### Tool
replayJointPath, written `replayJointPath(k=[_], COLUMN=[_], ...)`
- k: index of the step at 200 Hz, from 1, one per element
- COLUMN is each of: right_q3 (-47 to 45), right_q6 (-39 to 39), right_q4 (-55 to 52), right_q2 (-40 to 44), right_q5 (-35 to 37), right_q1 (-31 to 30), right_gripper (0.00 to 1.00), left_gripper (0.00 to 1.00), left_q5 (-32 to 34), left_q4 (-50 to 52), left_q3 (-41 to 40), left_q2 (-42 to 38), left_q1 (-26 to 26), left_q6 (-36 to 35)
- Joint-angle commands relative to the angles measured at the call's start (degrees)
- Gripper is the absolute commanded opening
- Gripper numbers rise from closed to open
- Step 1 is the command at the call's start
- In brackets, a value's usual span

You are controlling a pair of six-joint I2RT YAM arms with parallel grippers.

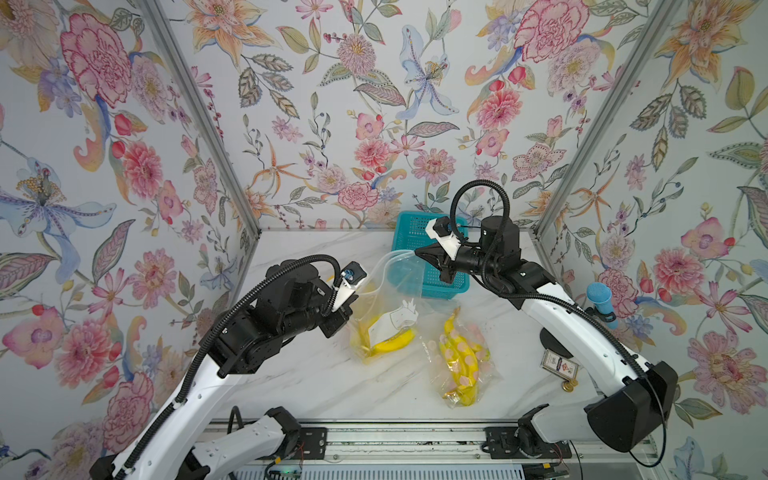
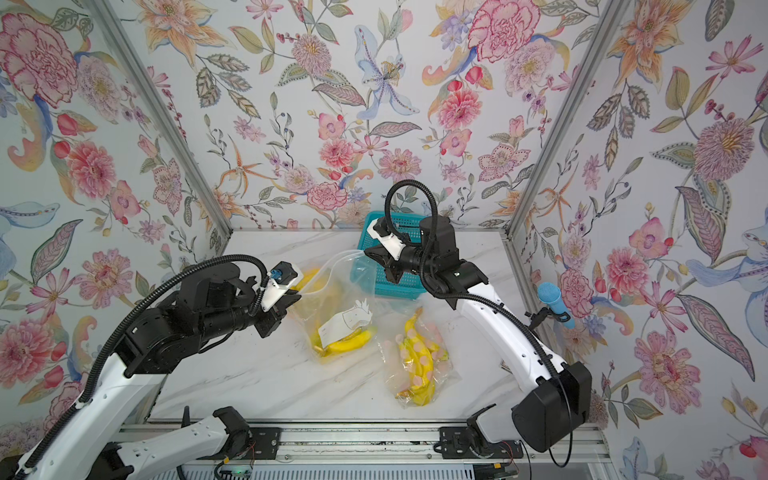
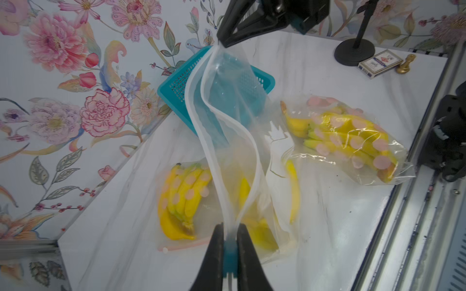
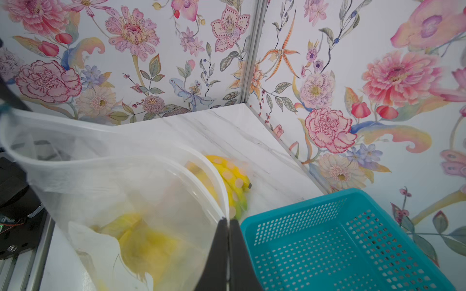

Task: Open the zip-top bag and take out the banana
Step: Open the zipper of the food storage bag at the center of the board.

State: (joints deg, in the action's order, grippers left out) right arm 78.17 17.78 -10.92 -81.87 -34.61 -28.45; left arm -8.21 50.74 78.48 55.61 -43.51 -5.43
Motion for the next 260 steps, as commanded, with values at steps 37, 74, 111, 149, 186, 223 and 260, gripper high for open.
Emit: replayJointPath(k=[37, 74, 111, 149, 186, 223, 260], right_q3=[-10.5, -13.6, -11.1, -10.5, -6.3, -3.1, -4.1], right_q6=[-7.2, -16.9, -32.3, -45.4, -49.1, -50.2, -50.8], right_q4=[1.2, -10.1, -24.4, -26.0, -25.2, -24.9, -24.9], right_q2=[10.0, 19.9, 23.2, 19.5, 11.6, 6.8, 4.2], right_q5=[-0.1, 4.5, 8.7, 7.9, 7.1, 6.6, 6.2], right_q1=[3.4, 1.1, 0.7, -1.0, -1.9, -2.0, -2.0], right_gripper=[0.31, 0.57, 0.64, 0.65, 0.65, 0.65, 0.6], left_gripper=[0.03, 0.03, 0.03, 0.03, 0.02, 0.03, 0.03], left_q5=[3.3, 4.4, 3.8, 3.3, 3.2, 2.9, 2.7], left_q4=[-7.9, -10.8, -12.0, -11.3, -11.4, -12.3, -13.1], left_q3=[-11.1, -11.7, -10.2, -8.3, -8.7, -9.4, -9.7], left_q2=[-0.9, 3.0, 6.6, 8.6, 8.6, 8.6, 8.6], left_q1=[-15.1, -16.3, -16.3, -16.3, -16.4, -16.4, -16.4], left_q6=[16.8, 17.0, 14.8, 13.8, 14.3, 14.5, 14.8])
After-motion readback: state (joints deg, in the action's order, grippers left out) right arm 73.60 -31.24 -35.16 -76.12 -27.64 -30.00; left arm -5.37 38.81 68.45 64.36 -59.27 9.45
